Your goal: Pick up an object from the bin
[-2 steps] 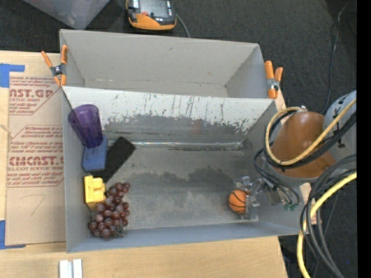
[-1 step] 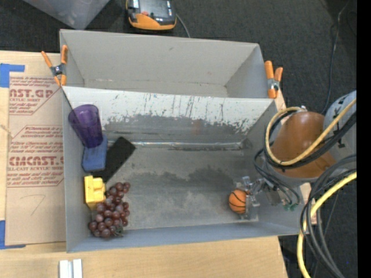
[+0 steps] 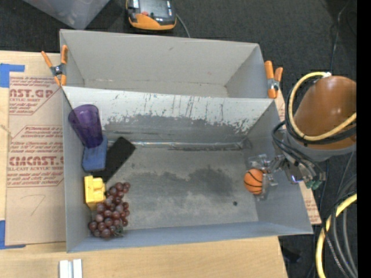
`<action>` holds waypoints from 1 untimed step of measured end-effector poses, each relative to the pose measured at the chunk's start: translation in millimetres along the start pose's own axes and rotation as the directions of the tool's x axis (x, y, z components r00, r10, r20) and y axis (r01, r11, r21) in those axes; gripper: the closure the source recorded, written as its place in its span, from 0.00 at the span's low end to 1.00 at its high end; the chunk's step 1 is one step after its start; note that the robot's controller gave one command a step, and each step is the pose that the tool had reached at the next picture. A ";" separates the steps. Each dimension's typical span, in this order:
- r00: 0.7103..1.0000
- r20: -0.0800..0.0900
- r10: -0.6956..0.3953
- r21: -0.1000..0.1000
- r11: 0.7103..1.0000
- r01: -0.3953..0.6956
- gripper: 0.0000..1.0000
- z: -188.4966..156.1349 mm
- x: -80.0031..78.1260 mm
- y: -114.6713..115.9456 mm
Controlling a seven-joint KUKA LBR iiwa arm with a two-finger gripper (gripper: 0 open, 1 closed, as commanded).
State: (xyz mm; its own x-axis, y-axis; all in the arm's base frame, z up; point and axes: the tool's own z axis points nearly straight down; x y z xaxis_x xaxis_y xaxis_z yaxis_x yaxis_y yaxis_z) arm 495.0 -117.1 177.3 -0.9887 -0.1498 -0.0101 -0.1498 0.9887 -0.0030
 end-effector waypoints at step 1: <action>1.000 -0.003 -0.011 -0.002 1.000 0.011 1.00 13.5 7.4 0.5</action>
Offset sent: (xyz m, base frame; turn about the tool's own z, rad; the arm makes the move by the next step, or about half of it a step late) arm 0.0097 0.0120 0.1432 0.0302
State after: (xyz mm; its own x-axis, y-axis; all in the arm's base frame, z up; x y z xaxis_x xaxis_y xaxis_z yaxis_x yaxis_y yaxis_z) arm 487.7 -117.7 163.8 -0.9870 -0.1608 -0.0068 -0.1608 0.9870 -0.0009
